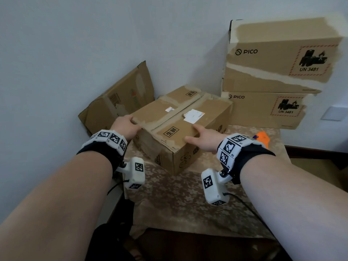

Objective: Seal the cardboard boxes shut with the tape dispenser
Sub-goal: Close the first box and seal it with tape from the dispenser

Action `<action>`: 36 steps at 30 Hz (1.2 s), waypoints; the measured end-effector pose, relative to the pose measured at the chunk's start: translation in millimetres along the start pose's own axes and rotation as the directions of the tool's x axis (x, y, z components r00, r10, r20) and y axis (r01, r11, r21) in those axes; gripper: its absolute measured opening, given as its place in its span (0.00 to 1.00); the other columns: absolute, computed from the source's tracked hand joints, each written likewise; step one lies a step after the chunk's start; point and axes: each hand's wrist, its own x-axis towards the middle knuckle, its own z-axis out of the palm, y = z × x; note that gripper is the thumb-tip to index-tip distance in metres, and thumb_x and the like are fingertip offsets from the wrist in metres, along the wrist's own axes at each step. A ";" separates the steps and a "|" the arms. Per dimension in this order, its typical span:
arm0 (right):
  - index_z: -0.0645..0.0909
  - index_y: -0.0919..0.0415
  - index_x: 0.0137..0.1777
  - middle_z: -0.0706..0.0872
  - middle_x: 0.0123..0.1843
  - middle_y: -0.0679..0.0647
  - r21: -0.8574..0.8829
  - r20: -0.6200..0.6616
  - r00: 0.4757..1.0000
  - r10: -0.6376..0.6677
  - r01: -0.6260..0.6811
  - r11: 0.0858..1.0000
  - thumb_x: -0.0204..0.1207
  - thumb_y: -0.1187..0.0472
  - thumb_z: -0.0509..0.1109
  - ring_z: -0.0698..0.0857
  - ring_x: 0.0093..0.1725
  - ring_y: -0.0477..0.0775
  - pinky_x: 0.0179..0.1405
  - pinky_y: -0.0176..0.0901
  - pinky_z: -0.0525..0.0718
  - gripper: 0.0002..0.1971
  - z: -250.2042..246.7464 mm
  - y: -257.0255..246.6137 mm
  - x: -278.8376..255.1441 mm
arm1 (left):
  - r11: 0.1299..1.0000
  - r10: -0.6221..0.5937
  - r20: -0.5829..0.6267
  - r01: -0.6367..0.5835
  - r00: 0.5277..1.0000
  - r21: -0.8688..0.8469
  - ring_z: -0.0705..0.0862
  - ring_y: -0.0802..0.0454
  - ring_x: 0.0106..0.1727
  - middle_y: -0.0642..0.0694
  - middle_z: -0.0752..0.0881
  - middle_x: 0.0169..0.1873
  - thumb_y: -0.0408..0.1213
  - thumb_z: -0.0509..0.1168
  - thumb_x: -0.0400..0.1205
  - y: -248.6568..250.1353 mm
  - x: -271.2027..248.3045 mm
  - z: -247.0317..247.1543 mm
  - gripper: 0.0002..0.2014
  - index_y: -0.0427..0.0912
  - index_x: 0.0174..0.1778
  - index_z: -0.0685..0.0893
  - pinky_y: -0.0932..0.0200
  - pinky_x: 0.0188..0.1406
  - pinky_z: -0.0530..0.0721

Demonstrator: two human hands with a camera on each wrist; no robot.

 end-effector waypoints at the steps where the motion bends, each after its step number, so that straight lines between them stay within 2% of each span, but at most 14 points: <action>1: 0.50 0.48 0.85 0.76 0.72 0.56 0.021 -0.015 1.000 -0.002 0.003 1.000 0.82 0.38 0.59 0.78 0.36 0.47 0.27 0.37 0.74 0.36 1.1 1.7 2.7 | 1.000 0.010 0.000 -0.010 1.000 -0.014 0.76 0.39 0.70 0.38 0.77 0.71 0.40 0.62 0.84 -2.2 3.7 0.7 0.24 0.38 0.76 0.72 0.54 0.60 0.74; 3: 0.55 0.49 0.82 0.79 0.65 0.55 0.065 -0.052 0.999 0.003 0.000 0.998 0.81 0.39 0.61 0.80 0.37 0.48 0.29 0.39 0.73 0.34 2.6 5.9 9.5 | 0.999 0.023 0.010 -0.022 1.000 -0.036 0.77 0.39 0.69 0.39 0.78 0.70 0.41 0.63 0.84 -6.6 11.8 2.1 0.23 0.40 0.75 0.73 0.55 0.58 0.73; 6: 0.59 0.48 0.80 0.79 0.58 0.53 0.119 -0.078 0.997 0.014 -0.005 0.993 0.80 0.42 0.62 0.80 0.39 0.48 0.31 0.39 0.73 0.31 4.8 11.4 16.8 | 0.998 -0.009 0.031 0.011 0.999 -0.068 0.71 0.41 0.75 0.41 0.71 0.76 0.42 0.64 0.83 -9.9 22.3 5.0 0.31 0.39 0.81 0.64 0.51 0.70 0.70; 8: 0.59 0.47 0.80 0.78 0.57 0.53 0.146 -0.082 0.997 0.012 0.000 0.989 0.80 0.43 0.63 0.80 0.40 0.47 0.32 0.37 0.73 0.30 5.3 13.7 19.8 | 0.993 -0.040 0.046 0.045 0.998 -0.110 0.66 0.41 0.78 0.41 0.65 0.80 0.41 0.66 0.82 -9.8 29.0 7.0 0.36 0.41 0.83 0.58 0.50 0.75 0.67; 10: 0.60 0.46 0.79 0.77 0.58 0.52 0.157 -0.084 0.996 0.008 0.006 0.988 0.80 0.43 0.63 0.80 0.42 0.47 0.33 0.36 0.73 0.29 4.6 15.3 21.5 | 0.990 -0.053 0.067 0.062 0.996 -0.129 0.65 0.41 0.79 0.41 0.64 0.80 0.39 0.67 0.81 -10.3 34.6 7.4 0.37 0.42 0.84 0.57 0.51 0.75 0.66; 13: 0.60 0.45 0.79 0.78 0.55 0.50 0.167 -0.076 0.997 0.007 0.006 0.986 0.81 0.44 0.63 0.79 0.35 0.45 0.29 0.36 0.72 0.29 3.5 17.6 22.9 | 0.988 -0.095 0.105 0.107 0.990 -0.112 0.66 0.38 0.77 0.38 0.61 0.80 0.43 0.69 0.79 -11.8 37.1 5.1 0.38 0.46 0.83 0.59 0.49 0.74 0.67; 17: 0.59 0.44 0.80 0.77 0.41 0.47 0.141 -0.088 0.996 0.007 0.006 0.990 0.83 0.47 0.61 0.75 0.28 0.45 0.22 0.34 0.68 0.27 3.8 17.5 23.8 | 0.986 -0.156 0.174 0.164 0.972 -0.032 0.64 0.32 0.76 0.36 0.55 0.77 0.51 0.69 0.78 -15.0 24.3 -0.2 0.37 0.56 0.82 0.61 0.44 0.76 0.64; 20: 0.62 0.46 0.81 0.82 0.54 0.52 0.104 -0.130 0.991 -0.007 0.021 0.994 0.83 0.50 0.61 0.80 0.33 0.48 0.26 0.36 0.74 0.26 3.4 14.3 23.7 | 0.981 -0.176 0.232 0.151 0.957 0.122 0.61 0.33 0.78 0.35 0.54 0.78 0.59 0.67 0.78 -14.4 12.8 -4.3 0.40 0.57 0.83 0.56 0.45 0.78 0.60; 23: 0.62 0.49 0.82 0.78 0.71 0.56 0.090 -0.156 0.987 -0.025 0.040 0.995 0.82 0.49 0.62 0.83 0.51 0.55 0.44 0.41 0.81 0.28 2.9 15.0 16.6 | 0.953 -0.190 0.282 0.108 0.940 0.283 0.58 0.37 0.80 0.35 0.57 0.80 0.65 0.64 0.76 -9.8 2.5 -5.5 0.45 0.55 0.84 0.50 0.46 0.79 0.61; 25: 0.61 0.50 0.82 0.74 0.76 0.55 0.064 -0.160 0.987 -0.027 0.038 0.997 0.82 0.45 0.63 0.80 0.66 0.57 0.57 0.44 0.78 0.31 1.7 18.0 8.6 | 0.938 -0.182 0.314 0.070 0.932 0.338 0.59 0.38 0.80 0.37 0.59 0.81 0.67 0.62 0.75 -5.1 -5.6 -4.1 0.47 0.53 0.84 0.48 0.46 0.79 0.62; 27: 0.61 0.50 0.83 0.71 0.79 0.54 0.033 -0.162 0.986 -0.028 0.033 0.999 0.81 0.42 0.63 0.74 0.74 0.58 0.67 0.44 0.74 0.33 -0.4 21.7 1.4 | 0.932 -0.175 0.337 0.045 0.925 0.360 0.61 0.39 0.80 0.36 0.60 0.81 0.68 0.61 0.75 -0.2 -13.9 -1.3 0.48 0.52 0.84 0.46 0.46 0.78 0.64; 31: 0.60 0.52 0.83 0.67 0.82 0.53 0.088 -0.184 0.983 -0.030 0.047 0.995 0.79 0.41 0.66 0.68 0.79 0.57 0.74 0.49 0.68 0.36 -7.5 28.0 -10.0 | 0.932 -0.135 0.388 -0.016 0.912 0.363 0.70 0.41 0.75 0.39 0.63 0.80 0.67 0.61 0.76 10.4 -30.1 1.5 0.50 0.46 0.85 0.43 0.48 0.73 0.72; 34: 0.60 0.52 0.83 0.66 0.82 0.53 0.125 -0.174 0.984 -0.038 0.061 0.990 0.74 0.38 0.70 0.67 0.79 0.57 0.74 0.50 0.68 0.41 -13.6 27.4 -17.7 | 0.949 -0.109 0.454 -0.044 0.884 0.312 0.78 0.46 0.59 0.43 0.72 0.74 0.68 0.65 0.73 14.9 -38.5 1.0 0.53 0.42 0.84 0.47 0.52 0.62 0.79; 36: 0.61 0.52 0.83 0.66 0.82 0.53 0.114 -0.154 0.986 -0.062 0.080 0.990 0.71 0.36 0.72 0.66 0.80 0.57 0.75 0.50 0.67 0.43 -16.6 23.1 -22.3 | 0.944 -0.112 0.472 -0.055 0.874 0.326 0.79 0.48 0.52 0.45 0.76 0.66 0.70 0.69 0.67 18.3 -43.7 0.9 0.56 0.43 0.83 0.52 0.49 0.61 0.81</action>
